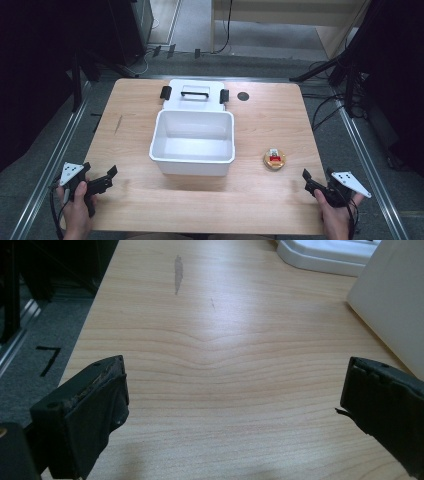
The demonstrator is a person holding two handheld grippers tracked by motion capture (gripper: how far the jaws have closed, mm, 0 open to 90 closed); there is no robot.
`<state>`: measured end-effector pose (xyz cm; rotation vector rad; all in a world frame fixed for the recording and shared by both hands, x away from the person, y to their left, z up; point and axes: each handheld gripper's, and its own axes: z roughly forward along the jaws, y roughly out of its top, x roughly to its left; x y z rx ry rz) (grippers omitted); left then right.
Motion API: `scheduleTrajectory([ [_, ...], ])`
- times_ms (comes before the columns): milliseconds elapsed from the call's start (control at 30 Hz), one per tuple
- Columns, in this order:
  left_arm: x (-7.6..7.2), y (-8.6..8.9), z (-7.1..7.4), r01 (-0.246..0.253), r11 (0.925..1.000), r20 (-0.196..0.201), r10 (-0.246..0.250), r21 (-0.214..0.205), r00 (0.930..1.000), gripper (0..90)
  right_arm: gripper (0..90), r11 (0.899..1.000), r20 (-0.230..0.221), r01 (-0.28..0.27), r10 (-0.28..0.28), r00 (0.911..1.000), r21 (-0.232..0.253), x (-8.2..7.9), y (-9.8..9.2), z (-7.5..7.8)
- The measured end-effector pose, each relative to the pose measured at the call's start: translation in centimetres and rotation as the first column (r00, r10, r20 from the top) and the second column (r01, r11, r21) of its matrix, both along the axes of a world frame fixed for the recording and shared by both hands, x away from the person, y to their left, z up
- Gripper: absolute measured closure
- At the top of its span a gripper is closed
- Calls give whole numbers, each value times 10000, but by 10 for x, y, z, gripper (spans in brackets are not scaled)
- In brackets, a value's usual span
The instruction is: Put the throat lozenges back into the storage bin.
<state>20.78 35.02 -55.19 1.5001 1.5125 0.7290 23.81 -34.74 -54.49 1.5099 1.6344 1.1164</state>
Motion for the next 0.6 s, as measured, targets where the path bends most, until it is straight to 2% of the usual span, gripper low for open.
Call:
scheduleTrajectory([
  [267,1,-1,0,38,10000,-24,-38,13,10000,0,156,9999,-319,8,-2,9995,165,2,-3,2],
  [300,1,0,0,38,10000,-11,-38,-1,10000,0,153,9974,-790,40,17,9969,718,5,-5,5],
  [333,0,0,0,53,10000,-21,-53,-6,10000,0,150,9950,-1001,43,58,9950,999,5,-6,8],
  [367,0,0,0,74,10000,-24,-74,12,10000,0,150,9942,-1149,-17,142,9933,1077,6,-6,11],
  [533,-2,1,0,260,9996,99,-259,-127,9996,0,146,9969,-1772,-618,694,9817,477,10,3,22],
  [600,-2,1,0,259,9996,106,-258,-119,9996,0,146,9964,-1869,-778,825,9789,321,11,6,25],
])
